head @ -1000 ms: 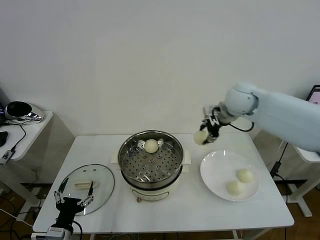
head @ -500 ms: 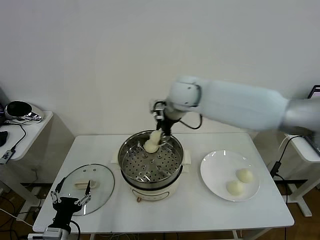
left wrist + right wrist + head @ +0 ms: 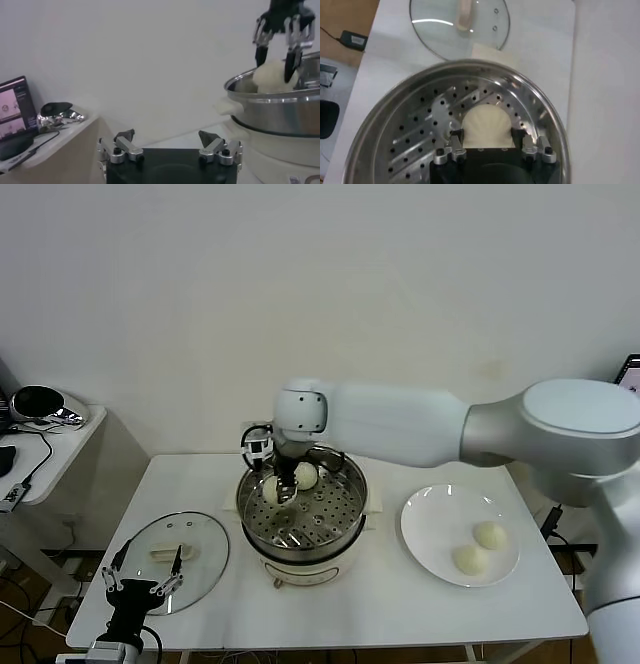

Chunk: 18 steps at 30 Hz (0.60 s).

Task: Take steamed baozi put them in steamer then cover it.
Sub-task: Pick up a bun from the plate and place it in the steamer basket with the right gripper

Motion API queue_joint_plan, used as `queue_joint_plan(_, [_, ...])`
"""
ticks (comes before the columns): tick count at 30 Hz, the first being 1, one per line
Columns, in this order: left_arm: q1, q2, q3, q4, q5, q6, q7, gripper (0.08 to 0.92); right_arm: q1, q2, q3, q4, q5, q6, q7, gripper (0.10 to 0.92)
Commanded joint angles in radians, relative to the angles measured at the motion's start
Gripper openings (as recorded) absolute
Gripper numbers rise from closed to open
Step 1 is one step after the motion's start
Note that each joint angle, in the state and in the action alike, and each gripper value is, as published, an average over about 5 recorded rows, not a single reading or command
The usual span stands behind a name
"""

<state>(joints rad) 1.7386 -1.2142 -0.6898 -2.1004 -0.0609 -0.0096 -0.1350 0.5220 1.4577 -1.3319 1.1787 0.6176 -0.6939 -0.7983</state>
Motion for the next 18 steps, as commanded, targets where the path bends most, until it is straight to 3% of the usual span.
queue_joint_plan(1, [0.000, 0.000, 0.000, 0.001, -0.001, -0.001, 0.000, 0.823, -0.050, 0.053, -0.007, -0.060, -0.014, -0.012, 0.016, 0.608])
queue_joint_plan(11, [-0.005, 0.002, 0.005, -0.001, 0.000, 0.000, 0.001, 0.823, 0.056, -0.044, 0.029, 0.022, -0.001, 0.003, -0.043, 0.808])
queue_joint_plan(18, [-0.009, 0.003, 0.010, -0.010, 0.002, 0.004, 0.003, 0.823, 0.248, -0.273, -0.004, 0.237, -0.048, 0.078, -0.200, 0.823])
